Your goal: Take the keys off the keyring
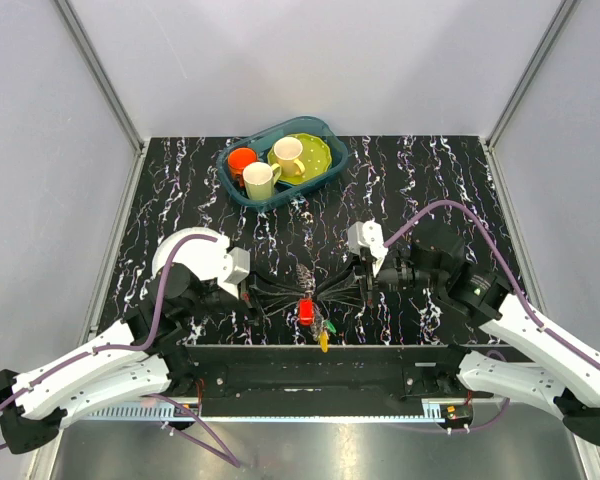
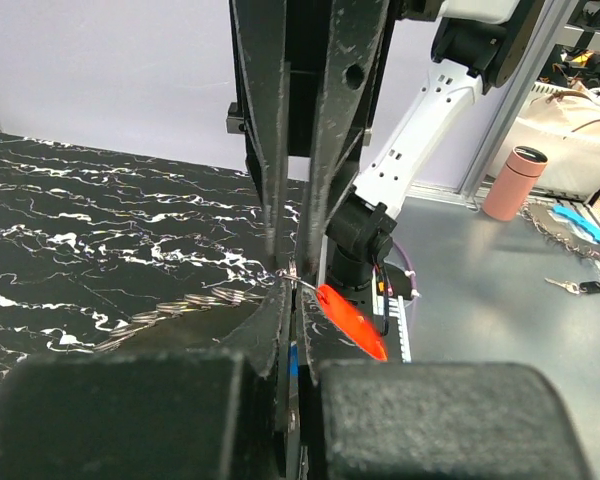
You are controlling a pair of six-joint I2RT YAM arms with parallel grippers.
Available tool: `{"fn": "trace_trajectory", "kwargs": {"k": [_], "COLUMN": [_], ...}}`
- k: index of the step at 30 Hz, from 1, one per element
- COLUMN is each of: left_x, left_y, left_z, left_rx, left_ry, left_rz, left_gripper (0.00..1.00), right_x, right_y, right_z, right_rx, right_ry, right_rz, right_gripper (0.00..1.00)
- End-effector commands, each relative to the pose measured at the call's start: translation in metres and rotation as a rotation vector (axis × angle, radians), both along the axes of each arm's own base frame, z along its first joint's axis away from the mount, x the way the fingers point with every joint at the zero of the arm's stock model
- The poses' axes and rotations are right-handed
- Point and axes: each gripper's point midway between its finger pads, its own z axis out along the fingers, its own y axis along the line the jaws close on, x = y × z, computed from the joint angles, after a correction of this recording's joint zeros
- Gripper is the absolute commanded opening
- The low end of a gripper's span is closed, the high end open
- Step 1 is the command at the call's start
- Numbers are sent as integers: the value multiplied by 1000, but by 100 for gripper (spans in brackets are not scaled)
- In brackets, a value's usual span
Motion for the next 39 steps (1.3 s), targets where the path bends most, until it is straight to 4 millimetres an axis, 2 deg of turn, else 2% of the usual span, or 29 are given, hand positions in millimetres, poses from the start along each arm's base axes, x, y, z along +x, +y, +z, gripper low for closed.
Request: {"fn": "trace_trajectory", "kwargs": {"k": [1,3,6,9,12,15,18,26,29,34,35,39], "left_x": [-5,-6,-5,-1,1,0,-1,-2,-2,-2,-2,-1], "left_y": [6,6,7,7,7,6,6,6,6,6,7,8], "left_z": [50,52,53,54,52,51,51,51,49,49,50,50], "left_rx": [-121,-123,-126,-131,-129,-125,-125,-123,-119,-121,-123,-124], "left_ry": [-104,-109,-114,-113,-119,-120,-118,-120,-117,-115,-116,-113], "left_rz": [-8,-9,0,19,30,18,13,9,9,13,15,20], "left_gripper": [0,0,0,0,0,0,0,0,0,0,0,0], "right_x": [25,29,22,16,9,2,-5,-10,-13,-15,-16,-19], "right_y": [-11,-13,-9,-3,1,0,-1,5,5,3,2,0], "right_z": [3,-4,-10,-6,6,22,29,27,37,34,29,31], "right_rx": [27,22,29,58,100,149,173,167,200,187,166,161], "right_ry": [-55,-19,21,67,79,55,30,39,16,17,35,46], "right_rz": [-188,-228,-191,-153,-107,-69,-25,29,51,52,49,60], "right_gripper": [22,22,22,20,18,17,17,17,17,21,21,22]}}
